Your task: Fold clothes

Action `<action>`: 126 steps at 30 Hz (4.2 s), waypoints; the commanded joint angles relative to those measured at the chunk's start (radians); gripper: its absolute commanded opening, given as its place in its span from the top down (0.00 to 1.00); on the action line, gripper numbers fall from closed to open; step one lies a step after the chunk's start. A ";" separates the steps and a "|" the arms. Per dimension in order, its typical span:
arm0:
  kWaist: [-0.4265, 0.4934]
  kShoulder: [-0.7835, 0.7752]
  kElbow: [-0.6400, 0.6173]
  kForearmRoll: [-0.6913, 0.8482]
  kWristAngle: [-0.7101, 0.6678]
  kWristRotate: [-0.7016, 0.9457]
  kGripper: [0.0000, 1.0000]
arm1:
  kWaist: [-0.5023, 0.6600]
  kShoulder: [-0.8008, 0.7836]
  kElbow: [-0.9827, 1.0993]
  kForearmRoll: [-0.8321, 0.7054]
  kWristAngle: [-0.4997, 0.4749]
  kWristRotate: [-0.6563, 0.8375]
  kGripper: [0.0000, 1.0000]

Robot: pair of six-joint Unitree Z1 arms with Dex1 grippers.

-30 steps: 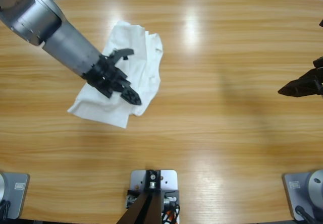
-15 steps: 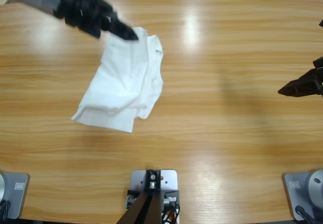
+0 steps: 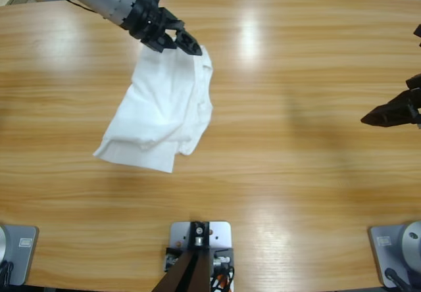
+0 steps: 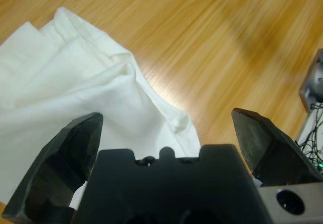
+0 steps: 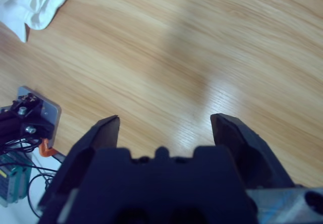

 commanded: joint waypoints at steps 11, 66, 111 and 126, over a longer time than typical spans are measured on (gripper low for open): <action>0.003 0.263 -0.289 0.256 -0.125 0.092 0.00 | 0.007 0.040 0.027 -0.006 0.018 -0.009 0.26; -0.254 -0.895 0.855 -0.103 0.049 -0.172 0.00 | 0.168 -0.153 -0.018 0.079 0.002 0.004 0.25; -0.201 -0.500 0.434 0.090 0.037 -0.009 0.09 | 0.323 -0.116 0.044 0.010 0.011 0.071 0.20; -0.304 0.167 -0.297 0.717 0.478 0.056 0.09 | 0.323 -0.149 0.044 0.010 0.019 0.063 0.20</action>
